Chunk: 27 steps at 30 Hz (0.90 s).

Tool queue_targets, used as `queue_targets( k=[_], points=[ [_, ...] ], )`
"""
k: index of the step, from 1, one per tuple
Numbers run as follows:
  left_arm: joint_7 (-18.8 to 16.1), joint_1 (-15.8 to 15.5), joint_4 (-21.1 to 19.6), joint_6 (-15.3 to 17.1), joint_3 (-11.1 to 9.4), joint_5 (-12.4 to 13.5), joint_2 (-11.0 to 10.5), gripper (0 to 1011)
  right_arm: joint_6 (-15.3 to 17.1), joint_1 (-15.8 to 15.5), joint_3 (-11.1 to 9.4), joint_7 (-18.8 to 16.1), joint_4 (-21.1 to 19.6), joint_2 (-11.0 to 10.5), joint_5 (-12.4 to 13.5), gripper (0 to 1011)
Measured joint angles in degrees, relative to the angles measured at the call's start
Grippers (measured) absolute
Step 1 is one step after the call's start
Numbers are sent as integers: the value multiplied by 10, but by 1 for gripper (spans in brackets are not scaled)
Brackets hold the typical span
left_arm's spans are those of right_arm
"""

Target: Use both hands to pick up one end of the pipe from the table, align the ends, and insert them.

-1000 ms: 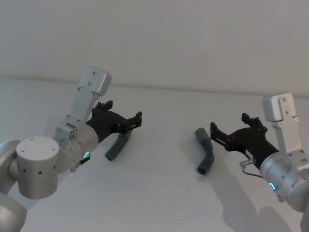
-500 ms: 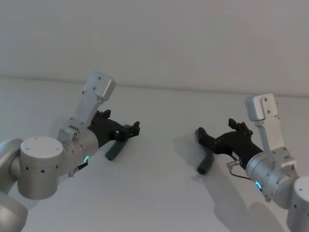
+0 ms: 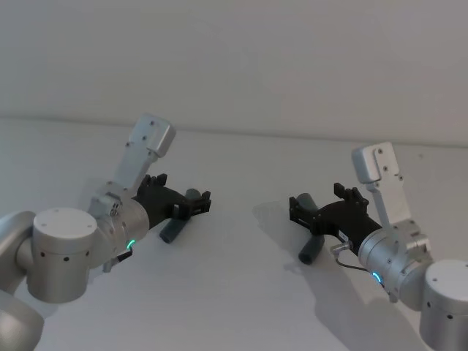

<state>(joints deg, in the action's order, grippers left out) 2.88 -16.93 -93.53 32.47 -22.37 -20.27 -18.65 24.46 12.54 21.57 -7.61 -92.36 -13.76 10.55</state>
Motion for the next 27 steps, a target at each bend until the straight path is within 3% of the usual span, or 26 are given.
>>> queue_targets(
  k=[27],
  points=[
    [3, 13, 3, 20, 8, 4, 13, 1001, 17, 28, 5, -8, 55, 17, -20, 993]
  ],
)
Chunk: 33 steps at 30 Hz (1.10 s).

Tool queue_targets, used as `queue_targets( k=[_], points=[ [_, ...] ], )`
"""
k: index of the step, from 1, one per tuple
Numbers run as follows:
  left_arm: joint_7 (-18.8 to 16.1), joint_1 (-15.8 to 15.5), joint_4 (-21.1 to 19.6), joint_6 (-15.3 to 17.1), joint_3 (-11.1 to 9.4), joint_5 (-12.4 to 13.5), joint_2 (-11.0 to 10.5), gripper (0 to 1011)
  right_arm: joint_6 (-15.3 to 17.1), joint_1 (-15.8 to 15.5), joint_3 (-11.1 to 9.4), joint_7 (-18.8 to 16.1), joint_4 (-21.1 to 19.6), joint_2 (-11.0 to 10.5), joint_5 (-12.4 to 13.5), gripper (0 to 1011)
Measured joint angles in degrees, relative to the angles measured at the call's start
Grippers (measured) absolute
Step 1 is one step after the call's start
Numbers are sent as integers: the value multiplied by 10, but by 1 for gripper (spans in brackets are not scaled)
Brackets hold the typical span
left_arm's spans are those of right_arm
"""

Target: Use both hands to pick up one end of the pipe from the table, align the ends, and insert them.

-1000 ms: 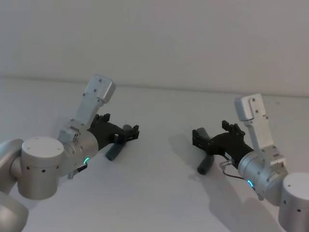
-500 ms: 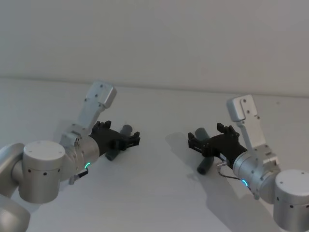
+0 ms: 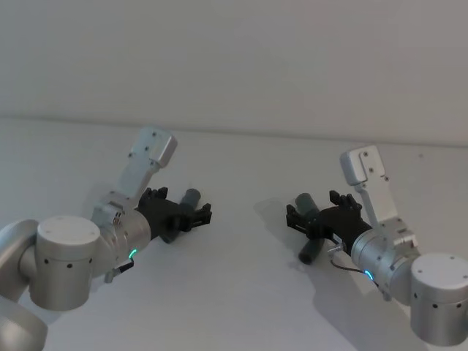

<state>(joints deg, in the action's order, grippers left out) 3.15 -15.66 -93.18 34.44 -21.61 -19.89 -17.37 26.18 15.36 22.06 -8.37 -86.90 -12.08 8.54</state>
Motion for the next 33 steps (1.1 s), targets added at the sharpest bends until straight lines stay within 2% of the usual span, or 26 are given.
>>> queue_targets(
  k=[18, 33],
  points=[
    [7, 4, 10, 8, 8, 3, 2, 1001, 13, 18, -1, 0, 46, 13, -11, 994],
    [26, -6, 32, 11, 2, 14, -3, 1001, 14, 23, -6, -2, 63, 22, -16, 993]
  ],
)
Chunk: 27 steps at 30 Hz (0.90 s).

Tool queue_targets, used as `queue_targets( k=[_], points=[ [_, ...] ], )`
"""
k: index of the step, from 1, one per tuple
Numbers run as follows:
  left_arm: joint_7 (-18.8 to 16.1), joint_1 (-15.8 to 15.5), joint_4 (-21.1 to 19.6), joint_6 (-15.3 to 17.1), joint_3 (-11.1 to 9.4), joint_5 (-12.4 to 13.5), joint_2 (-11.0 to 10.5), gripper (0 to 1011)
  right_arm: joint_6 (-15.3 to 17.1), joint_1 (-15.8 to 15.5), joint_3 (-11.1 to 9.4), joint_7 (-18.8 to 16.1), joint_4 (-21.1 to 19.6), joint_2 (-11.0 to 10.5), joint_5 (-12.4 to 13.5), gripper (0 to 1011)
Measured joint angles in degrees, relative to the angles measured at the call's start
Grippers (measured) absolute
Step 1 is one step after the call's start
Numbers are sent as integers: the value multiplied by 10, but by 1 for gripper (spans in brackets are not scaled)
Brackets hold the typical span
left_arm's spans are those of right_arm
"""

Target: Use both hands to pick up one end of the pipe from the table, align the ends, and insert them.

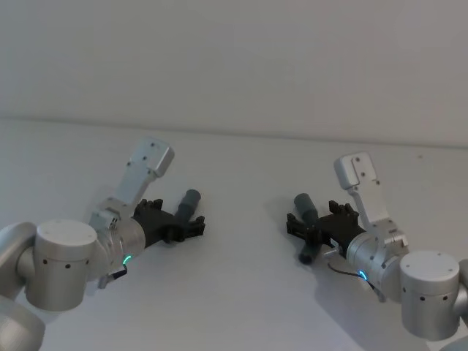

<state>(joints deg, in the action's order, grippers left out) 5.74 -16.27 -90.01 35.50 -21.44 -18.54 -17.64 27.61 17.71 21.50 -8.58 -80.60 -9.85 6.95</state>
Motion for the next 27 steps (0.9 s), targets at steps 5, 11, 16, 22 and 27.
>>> queue_targets(
  k=[5, 11, 16, 22, 27],
  points=[
    [5, -4, 8, -3, -1, 3, 0, 1001, 0, 0, -3, 0, 3, 2, -1, 994],
    [10, -8, 17, -11, -3, 7, 2, 1001, -1, 1, -7, -1, 4, 5, -2, 993],
    [13, -10, 21, -15, -3, 8, 3, 1001, -2, 1, -10, -2, 4, 7, -2, 994],
    [16, -12, 25, -19, -4, 10, 4, 977, -3, 1, -12, -2, 4, 9, -2, 1000],
    [17, -13, 27, -20, -4, 11, 4, 847, -3, 1, -13, -3, 3, 10, -2, 1000]
  ],
)
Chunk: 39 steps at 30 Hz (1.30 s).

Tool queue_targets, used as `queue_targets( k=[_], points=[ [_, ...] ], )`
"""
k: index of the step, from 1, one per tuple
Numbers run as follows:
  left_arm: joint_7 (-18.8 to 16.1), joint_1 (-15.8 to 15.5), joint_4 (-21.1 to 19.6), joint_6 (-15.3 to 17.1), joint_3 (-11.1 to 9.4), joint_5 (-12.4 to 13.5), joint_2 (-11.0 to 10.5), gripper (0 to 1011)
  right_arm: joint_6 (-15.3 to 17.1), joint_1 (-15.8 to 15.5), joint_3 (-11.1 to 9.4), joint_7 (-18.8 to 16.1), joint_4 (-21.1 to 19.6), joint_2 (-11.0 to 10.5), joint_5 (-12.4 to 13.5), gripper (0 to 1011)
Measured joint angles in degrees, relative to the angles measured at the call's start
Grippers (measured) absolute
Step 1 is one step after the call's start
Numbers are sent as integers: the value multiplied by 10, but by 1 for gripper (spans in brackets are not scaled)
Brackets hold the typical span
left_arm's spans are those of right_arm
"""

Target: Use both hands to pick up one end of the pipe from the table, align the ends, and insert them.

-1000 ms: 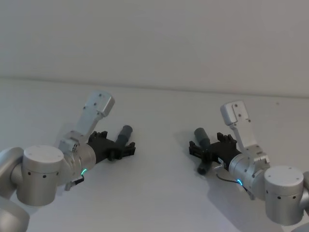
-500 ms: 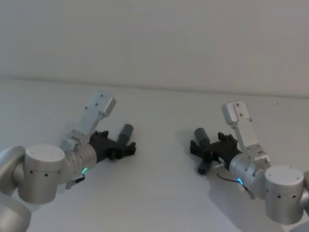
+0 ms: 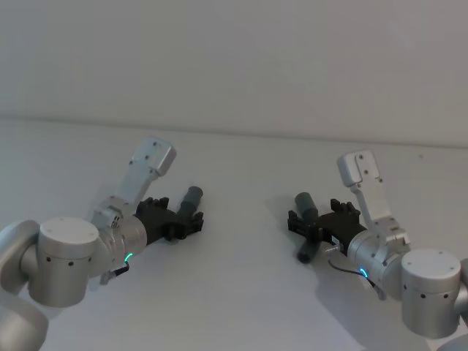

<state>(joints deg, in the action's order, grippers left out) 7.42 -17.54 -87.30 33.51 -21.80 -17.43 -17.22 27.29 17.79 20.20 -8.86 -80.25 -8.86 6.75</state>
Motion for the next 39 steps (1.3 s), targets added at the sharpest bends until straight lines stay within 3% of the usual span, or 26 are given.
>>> queue_targets(
  k=[7, 26, 32, 39],
  points=[
    [1, -1, 2, -1, -1, 1, 1, 626, -1, 0, -1, -1, 0, 1, 0, 1000],
    [2, -1, 4, -2, -1, 2, 1, 467, -2, 1, -2, -1, -1, 2, 1, 996],
    [2, -1, 4, -2, -1, 2, 1, 430, -3, 1, -3, -1, -1, 2, 1, 879],
    [2, -1, 4, -2, -1, 2, 1, 387, -3, 1, -3, -1, -1, 2, 1, 645]
  ],
)
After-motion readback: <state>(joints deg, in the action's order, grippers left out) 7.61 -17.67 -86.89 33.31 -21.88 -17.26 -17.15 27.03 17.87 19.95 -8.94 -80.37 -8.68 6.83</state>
